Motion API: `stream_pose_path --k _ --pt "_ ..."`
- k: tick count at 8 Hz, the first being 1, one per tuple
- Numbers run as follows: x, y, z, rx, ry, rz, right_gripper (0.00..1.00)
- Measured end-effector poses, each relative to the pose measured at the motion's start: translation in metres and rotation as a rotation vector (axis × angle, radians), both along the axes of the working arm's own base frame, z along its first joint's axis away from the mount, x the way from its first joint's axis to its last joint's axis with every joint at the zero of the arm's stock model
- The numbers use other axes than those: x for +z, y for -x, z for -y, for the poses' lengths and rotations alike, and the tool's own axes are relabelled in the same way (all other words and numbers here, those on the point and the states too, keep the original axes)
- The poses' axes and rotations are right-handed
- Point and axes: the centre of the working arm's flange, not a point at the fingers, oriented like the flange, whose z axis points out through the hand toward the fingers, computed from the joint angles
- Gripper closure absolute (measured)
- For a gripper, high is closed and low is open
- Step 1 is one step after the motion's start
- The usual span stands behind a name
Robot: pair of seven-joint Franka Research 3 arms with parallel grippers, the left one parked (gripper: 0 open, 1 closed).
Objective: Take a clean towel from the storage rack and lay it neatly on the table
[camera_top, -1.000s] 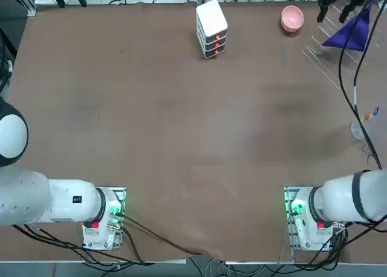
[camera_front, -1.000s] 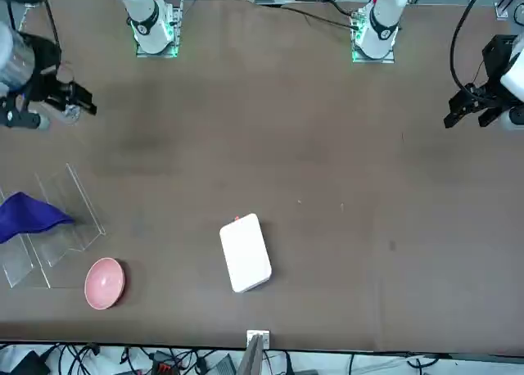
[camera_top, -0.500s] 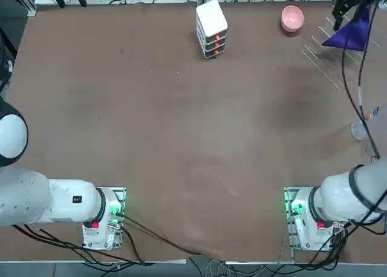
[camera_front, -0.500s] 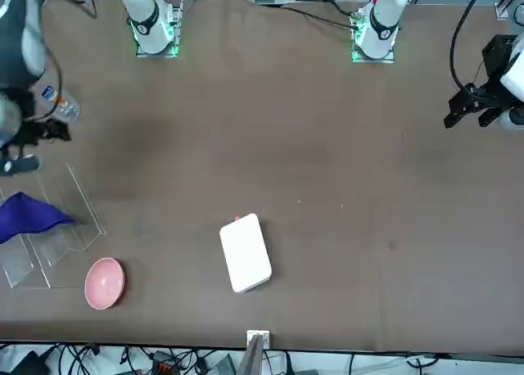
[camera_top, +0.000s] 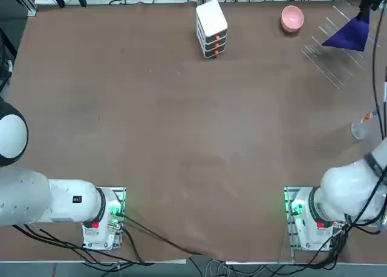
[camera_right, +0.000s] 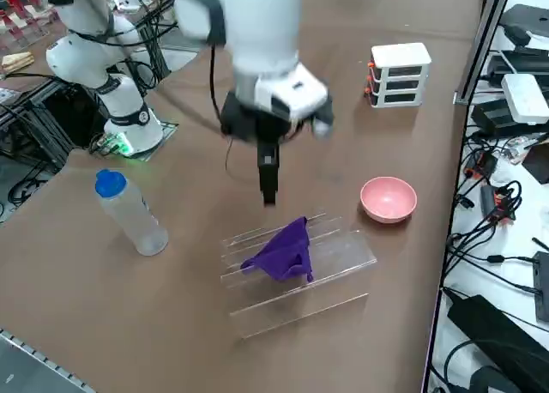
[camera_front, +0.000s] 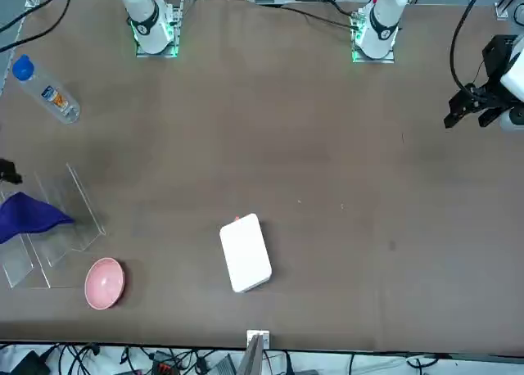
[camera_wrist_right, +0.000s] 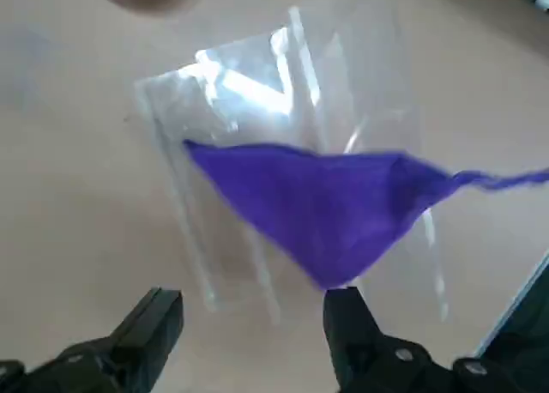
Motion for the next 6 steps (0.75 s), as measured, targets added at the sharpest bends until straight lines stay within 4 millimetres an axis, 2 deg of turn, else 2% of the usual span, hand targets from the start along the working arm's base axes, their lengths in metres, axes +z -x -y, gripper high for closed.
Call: stream_pose_path --k 2,4,6 --pt "-0.012 -0.003 0.046 0.050 -0.006 0.074 0.02" --pt "-0.021 -0.007 0.066 0.048 -0.016 0.131 0.03" --pt "-0.049 -0.008 0.086 0.010 -0.103 0.197 0.06"
